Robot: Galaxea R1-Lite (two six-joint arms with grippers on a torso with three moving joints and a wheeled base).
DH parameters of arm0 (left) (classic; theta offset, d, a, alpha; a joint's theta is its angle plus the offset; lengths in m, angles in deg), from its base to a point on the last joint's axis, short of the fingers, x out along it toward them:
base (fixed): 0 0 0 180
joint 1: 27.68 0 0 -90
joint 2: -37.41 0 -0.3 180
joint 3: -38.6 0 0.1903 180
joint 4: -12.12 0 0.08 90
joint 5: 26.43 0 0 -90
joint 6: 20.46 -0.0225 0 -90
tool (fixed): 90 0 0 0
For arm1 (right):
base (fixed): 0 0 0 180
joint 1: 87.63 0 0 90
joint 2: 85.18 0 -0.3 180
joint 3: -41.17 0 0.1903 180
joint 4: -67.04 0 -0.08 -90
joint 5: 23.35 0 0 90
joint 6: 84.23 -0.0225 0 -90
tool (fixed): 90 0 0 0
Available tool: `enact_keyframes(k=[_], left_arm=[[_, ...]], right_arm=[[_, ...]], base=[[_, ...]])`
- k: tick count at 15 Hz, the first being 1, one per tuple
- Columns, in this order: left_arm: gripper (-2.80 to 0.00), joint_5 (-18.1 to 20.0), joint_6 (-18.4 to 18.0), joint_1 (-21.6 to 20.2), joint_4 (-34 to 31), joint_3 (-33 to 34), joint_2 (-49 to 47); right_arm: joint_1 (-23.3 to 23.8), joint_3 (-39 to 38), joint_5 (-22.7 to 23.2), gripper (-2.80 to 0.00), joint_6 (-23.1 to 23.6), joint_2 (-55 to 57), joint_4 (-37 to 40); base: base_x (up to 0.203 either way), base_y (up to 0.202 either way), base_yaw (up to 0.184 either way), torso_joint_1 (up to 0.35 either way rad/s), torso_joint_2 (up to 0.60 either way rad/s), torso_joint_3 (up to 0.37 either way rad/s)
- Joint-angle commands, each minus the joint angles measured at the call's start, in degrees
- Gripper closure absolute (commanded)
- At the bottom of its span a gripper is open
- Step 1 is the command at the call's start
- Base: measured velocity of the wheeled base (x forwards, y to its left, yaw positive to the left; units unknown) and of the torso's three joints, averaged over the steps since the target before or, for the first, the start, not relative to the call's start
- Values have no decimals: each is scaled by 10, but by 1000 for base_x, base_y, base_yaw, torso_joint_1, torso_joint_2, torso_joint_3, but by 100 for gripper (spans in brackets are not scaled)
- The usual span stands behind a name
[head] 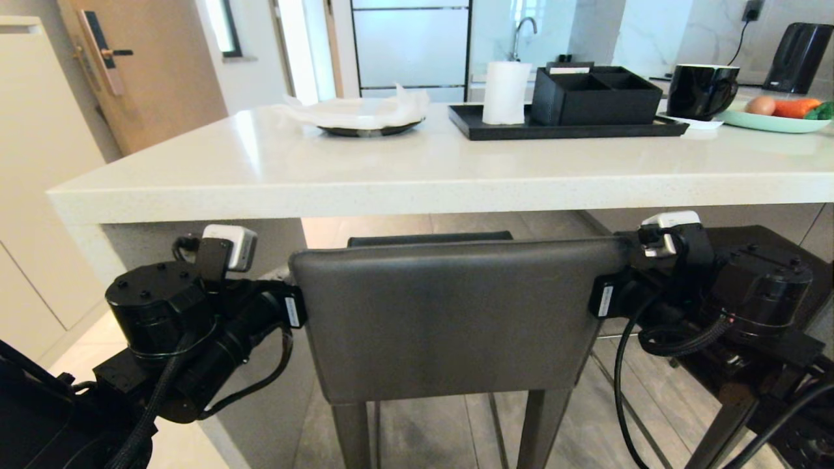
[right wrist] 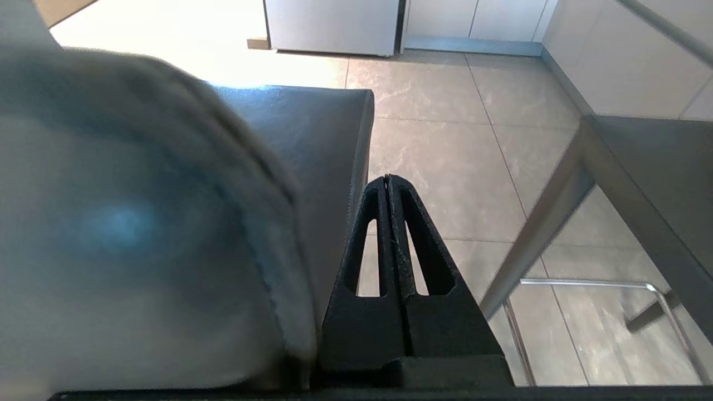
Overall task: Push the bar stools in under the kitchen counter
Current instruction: Push the gray chair back under the dining table
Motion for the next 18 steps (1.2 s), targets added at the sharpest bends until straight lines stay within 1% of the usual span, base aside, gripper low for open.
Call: enact_keyframes(k=[1,5,8,10,12,14,16,17,18], left_arm=[[0,-1,0,0,3,1,1],[0,-1,0,0,3,2,0],[0,-1,0,2,3,4,2],[0,-1,1,1,4,31,27],[0,-1,3,-8,4,83,74],[0,0,3,-13,3,133,156],[0,-1,-1,-17,-9,176,241],[0,-3,-8,-25,-24,186,285],[0,-5,-16,-33,-48,191,326]], right_arm=[[-3,-15,-5,0,1,-3,-13],[-24,-79,-7,0,4,-29,-39],[-27,-97,-11,0,4,-36,-61],[-27,-110,-14,0,7,-66,-63],[-25,-125,-18,0,10,-115,-59],[-21,-147,-26,0,20,-191,-38],[-17,-154,-35,0,31,-287,17],[-9,-153,-39,0,36,-340,56],[9,-151,-42,0,41,-387,88]], base=[[90,0,4,6,6,2],[0,0,0,0,0,0],[0,0,0,0,0,0],[0,0,0,0,0,0],[0,0,0,0,0,0],[0,0,0,0,0,0],[0,0,0,0,0,0],[0,0,0,0,0,0],[0,0,0,0,0,0]])
